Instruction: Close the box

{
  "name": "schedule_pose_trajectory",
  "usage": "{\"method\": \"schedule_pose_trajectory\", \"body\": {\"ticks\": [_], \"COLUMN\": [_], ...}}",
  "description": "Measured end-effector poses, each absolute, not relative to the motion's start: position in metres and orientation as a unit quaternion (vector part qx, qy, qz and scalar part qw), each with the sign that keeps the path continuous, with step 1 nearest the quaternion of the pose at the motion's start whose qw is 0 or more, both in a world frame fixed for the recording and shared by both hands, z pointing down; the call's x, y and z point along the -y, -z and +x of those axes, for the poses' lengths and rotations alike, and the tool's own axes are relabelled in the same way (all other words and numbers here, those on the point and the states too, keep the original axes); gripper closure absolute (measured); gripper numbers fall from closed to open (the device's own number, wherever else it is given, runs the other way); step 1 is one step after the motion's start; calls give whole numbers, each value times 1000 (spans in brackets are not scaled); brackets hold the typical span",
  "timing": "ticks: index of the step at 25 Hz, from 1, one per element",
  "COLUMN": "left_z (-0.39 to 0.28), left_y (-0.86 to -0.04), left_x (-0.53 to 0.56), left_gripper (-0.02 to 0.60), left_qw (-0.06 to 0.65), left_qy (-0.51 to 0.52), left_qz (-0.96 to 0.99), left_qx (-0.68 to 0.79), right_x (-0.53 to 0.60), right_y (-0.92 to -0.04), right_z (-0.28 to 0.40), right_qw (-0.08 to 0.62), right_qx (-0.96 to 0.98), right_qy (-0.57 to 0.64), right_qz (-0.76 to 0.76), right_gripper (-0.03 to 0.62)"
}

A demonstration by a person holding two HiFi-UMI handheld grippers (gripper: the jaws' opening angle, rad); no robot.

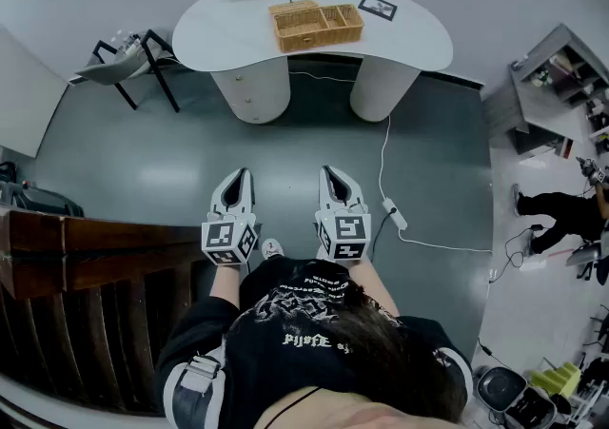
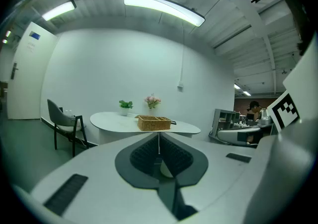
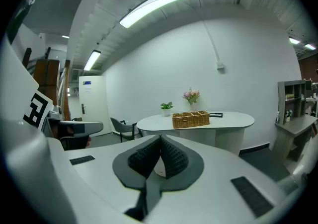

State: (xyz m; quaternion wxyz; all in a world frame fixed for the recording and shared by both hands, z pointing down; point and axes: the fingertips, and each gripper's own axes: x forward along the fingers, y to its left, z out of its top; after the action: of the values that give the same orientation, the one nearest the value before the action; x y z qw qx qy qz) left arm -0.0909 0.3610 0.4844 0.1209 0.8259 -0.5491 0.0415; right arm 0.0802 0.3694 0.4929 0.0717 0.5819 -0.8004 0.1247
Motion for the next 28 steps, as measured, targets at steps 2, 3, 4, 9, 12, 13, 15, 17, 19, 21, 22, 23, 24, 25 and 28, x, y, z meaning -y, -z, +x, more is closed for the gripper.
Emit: {"method": "schedule_pose_trajectory", "body": {"ticks": [2, 3, 4, 9, 12, 13, 15, 17, 19, 21, 22, 23, 24, 25, 28], "left_z": [-101, -107, -113, -140, -154, -158, -166, -174, -182, -187, -189, -190, -191, -192, -197], "left_y": [-484, -483, -484, -485, -484, -484, -484, -485, -487, -489, -490, -491, -492, -494, -501], "left_x": [-356, -354, -352, -343, -339, -338, -336, -334, -334, -332, -330, -328, -326, -325, -318], "left_gripper": [554, 554, 554, 554, 554, 554, 554, 554, 554, 554, 554, 554, 554, 554, 554], "left_qw": [117, 117, 117, 121, 116, 114, 110, 109, 110, 114, 116, 118, 120, 121, 122], "left_qy": [-41, -41, -41, -35, -33, -34, -36, -37, -38, -38, -38, -38, -38, -39, -41], "left_qz": [830, 831, 832, 839, 848, 851, 857, 861, 861, 860, 860, 859, 859, 858, 854], "left_qx": [544, 542, 540, 529, 516, 511, 501, 496, 495, 496, 496, 496, 497, 497, 504], "right_x": [-363, -360, -357, -349, -345, -344, -341, -338, -336, -332, -329, -326, -323, -321, -310], "right_y": [-492, -492, -492, -492, -490, -490, -489, -488, -486, -483, -482, -482, -482, -483, -488], "right_z": [72, 68, 63, 41, 24, 19, 9, -2, -13, -20, -22, -23, -24, -24, -26], "right_qw": [68, 66, 64, 65, 65, 61, 49, 42, 47, 53, 55, 56, 56, 57, 62], "right_qx": [796, 793, 791, 778, 776, 775, 771, 771, 773, 777, 778, 778, 778, 778, 783], "right_qy": [-124, -124, -126, -124, -115, -115, -118, -118, -110, -103, -101, -101, -101, -101, -98], "right_qz": [589, 592, 596, 612, 617, 619, 623, 624, 622, 619, 618, 617, 617, 617, 612], "right_gripper": [571, 571, 571, 571, 571, 571, 571, 571, 571, 571, 571, 571, 571, 571, 571]}}
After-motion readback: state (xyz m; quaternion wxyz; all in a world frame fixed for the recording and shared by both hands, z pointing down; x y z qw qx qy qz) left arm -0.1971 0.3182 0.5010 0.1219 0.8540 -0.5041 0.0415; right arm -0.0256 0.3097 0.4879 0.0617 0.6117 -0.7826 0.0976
